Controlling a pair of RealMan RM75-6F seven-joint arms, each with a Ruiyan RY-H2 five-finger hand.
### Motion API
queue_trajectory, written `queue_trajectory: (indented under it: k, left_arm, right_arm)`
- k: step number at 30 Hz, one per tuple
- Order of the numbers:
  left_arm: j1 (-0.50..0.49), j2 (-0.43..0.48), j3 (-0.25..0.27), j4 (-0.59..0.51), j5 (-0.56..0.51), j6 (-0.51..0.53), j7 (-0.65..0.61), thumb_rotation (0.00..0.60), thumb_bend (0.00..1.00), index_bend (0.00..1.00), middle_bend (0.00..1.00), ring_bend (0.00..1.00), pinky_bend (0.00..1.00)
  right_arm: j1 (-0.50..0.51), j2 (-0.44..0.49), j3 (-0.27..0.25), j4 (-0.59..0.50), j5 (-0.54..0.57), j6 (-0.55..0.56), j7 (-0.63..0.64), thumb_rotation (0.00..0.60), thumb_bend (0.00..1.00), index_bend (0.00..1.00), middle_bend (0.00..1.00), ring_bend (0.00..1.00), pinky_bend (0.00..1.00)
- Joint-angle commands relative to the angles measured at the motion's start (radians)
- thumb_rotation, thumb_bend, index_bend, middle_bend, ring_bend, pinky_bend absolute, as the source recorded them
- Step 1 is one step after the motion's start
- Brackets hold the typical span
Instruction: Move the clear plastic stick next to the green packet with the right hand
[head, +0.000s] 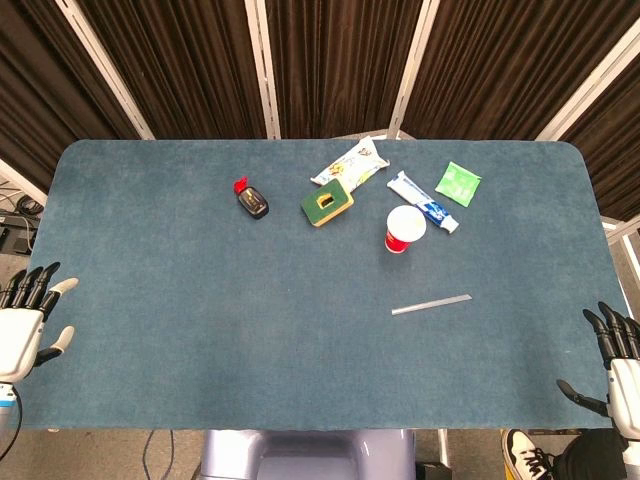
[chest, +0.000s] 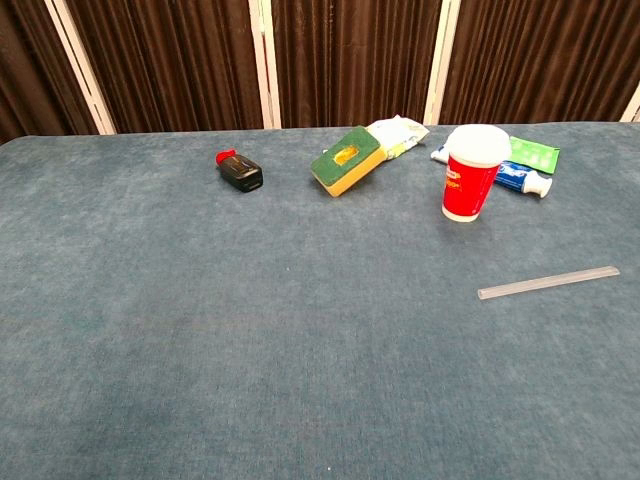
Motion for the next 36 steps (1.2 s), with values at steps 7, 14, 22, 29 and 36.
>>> queue_trajectory:
  k: [7,14,22,29,36]
  left_arm:
    - [-0.001,0.0,-0.001,0.003,-0.001,-0.001,-0.003,0.6,0.38,0.19,0.0,0.0,0.0]
    - [-0.001,0.002,0.001,0.006,0.003,-0.002,-0.019,0.6,0.38,0.19,0.0,0.0,0.0]
    - [-0.004,0.003,-0.002,-0.002,-0.004,-0.008,-0.009,0.6,0.38,0.19,0.0,0.0,0.0]
    - [-0.001,0.001,-0.001,-0.005,-0.005,-0.004,-0.001,0.6,0.38,0.19,0.0,0.0,0.0]
    - [-0.001,0.003,0.0,-0.004,-0.003,-0.005,-0.01,0.6,0.38,0.19,0.0,0.0,0.0]
  right_arm:
    - [0.003,0.0,-0.001,-0.003,0.003,-0.008,-0.007,0.6,0.09,0.07,0.0,0.0,0.0]
    - [0.001,0.0,-0.001,-0.002,0.002,-0.005,-0.009,0.6,0.09,0.07,0.0,0.0,0.0]
    - [0.005,-0.002,0.0,-0.002,0.006,-0.013,-0.005,0.6,0.09,0.07,0.0,0.0,0.0]
    - [0.005,0.002,-0.003,-0.007,0.004,-0.015,0.007,0.6,0.09,0.07,0.0,0.0,0.0]
    - [0.011,0.007,-0.003,-0.024,0.017,-0.036,0.005,0.6,0.1,0.07,0.0,0.0,0.0]
